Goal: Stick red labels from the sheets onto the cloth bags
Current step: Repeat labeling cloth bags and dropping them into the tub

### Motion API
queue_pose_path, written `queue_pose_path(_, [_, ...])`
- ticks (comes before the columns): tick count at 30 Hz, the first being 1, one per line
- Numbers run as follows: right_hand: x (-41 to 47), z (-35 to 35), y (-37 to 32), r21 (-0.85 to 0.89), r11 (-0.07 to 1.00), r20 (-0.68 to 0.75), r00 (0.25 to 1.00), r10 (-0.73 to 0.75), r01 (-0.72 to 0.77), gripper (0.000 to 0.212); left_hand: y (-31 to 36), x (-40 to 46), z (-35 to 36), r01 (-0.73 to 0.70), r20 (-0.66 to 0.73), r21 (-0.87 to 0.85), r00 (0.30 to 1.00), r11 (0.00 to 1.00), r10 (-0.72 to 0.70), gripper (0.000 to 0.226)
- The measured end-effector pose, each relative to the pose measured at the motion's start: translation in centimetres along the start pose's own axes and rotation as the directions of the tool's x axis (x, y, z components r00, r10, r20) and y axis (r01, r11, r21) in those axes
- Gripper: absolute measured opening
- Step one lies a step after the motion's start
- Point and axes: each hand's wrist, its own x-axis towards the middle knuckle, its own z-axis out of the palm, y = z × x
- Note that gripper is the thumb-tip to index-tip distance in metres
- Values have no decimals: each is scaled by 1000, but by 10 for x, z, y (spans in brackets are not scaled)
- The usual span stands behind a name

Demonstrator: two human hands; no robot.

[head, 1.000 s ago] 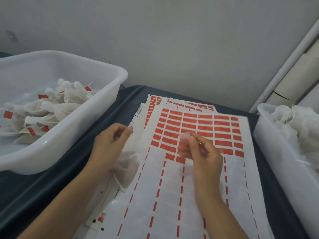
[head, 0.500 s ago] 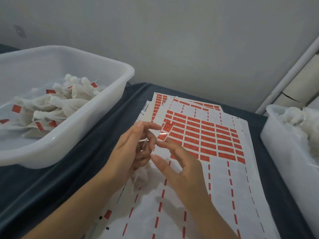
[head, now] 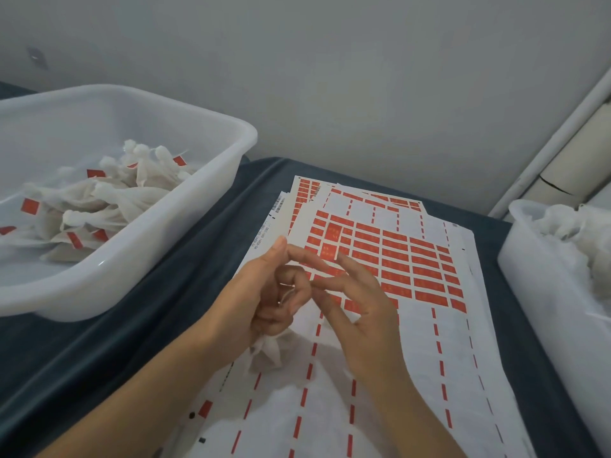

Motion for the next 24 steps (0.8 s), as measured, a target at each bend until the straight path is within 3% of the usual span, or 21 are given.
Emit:
queue_pose_path(2, [1, -2, 1, -1, 1000, -42, 999, -12, 12, 7, -1, 2, -1, -18, -58, 34, 998, 999, 20, 40])
queue_pose_path(4, [1, -2, 2, -37, 999, -117, 992, -40, 36, 5, -5, 4, 0, -66, -132, 186, 987, 980, 92, 32])
queue_pose_path(7, [0, -1, 3, -136, 988, -259, 959, -111, 78, 11, -11, 8, 1, -68, -192, 516, 962, 854, 192, 32])
queue_pose_path(9, [0, -1, 3, -157, 985, -296, 948, -119, 74, 16, -14, 9, 1, -49, -174, 607, 966, 794, 193, 27])
queue_pose_path(12, [2, -3, 1, -77, 997, -272, 962, -7, -14, 8, -13, 8, 0, -31, -165, 573, 975, 819, 152, 23])
queue_pose_path(16, [4, -11, -3, 271, 960, -250, 957, 147, -76, 30, -13, 9, -2, -36, -238, 454, 958, 890, 160, 24])
queue_pose_path(19, [8, -22, -3, 412, 901, -247, 934, 258, -140, 41, -14, 9, -2, -44, -288, 451, 938, 891, 193, 20])
queue_pose_path(24, [8, -19, -1, 531, 806, -38, 942, 333, -263, 26, -16, 12, -4, -31, -318, 488, 924, 872, 211, 6])
